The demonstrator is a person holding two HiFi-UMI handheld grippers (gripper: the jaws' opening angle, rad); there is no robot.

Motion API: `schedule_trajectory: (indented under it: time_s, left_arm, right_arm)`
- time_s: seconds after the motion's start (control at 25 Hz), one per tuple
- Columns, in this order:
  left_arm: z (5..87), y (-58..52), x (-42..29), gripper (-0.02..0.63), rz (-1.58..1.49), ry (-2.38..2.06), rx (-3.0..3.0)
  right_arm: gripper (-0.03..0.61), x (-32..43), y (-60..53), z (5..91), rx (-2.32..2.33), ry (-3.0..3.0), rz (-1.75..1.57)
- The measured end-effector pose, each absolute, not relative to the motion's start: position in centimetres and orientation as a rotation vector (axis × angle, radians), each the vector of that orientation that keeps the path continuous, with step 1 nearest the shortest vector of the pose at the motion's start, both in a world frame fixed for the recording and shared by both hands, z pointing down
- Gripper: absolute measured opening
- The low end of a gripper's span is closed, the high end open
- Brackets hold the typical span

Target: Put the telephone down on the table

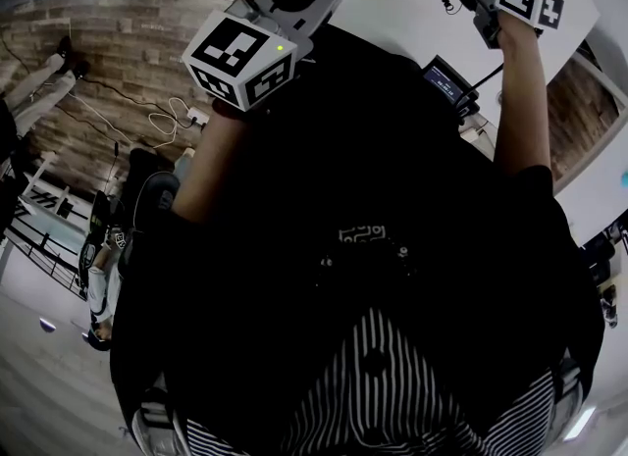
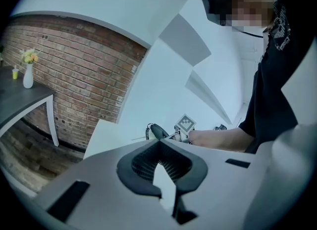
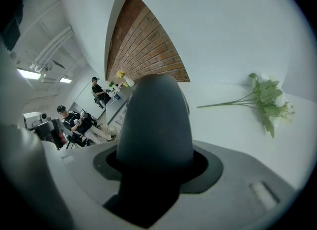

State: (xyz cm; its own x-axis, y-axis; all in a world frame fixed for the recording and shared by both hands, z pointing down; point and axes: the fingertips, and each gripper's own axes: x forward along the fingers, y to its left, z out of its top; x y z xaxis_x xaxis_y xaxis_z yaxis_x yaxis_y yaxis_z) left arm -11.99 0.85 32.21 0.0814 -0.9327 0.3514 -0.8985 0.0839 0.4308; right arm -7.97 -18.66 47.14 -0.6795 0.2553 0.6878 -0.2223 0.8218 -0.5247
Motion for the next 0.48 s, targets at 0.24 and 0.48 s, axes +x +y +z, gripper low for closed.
schedule_trajectory:
  time_s: [0.24,0.48]
  left_arm:
    - [31.9,0.6,-11.8,0.002,-0.071,-1.818,1.791]
    - [32.3,0.2,-11.5,0.002,-0.052,-1.819,1.783]
  right_arm:
    - [0.268,-7.9,-18.7,49.2,-0.027,-2.149,0.736]
    - [0.268,-7.6,-19.0,52.2,-0.016,-2.097,0.743]
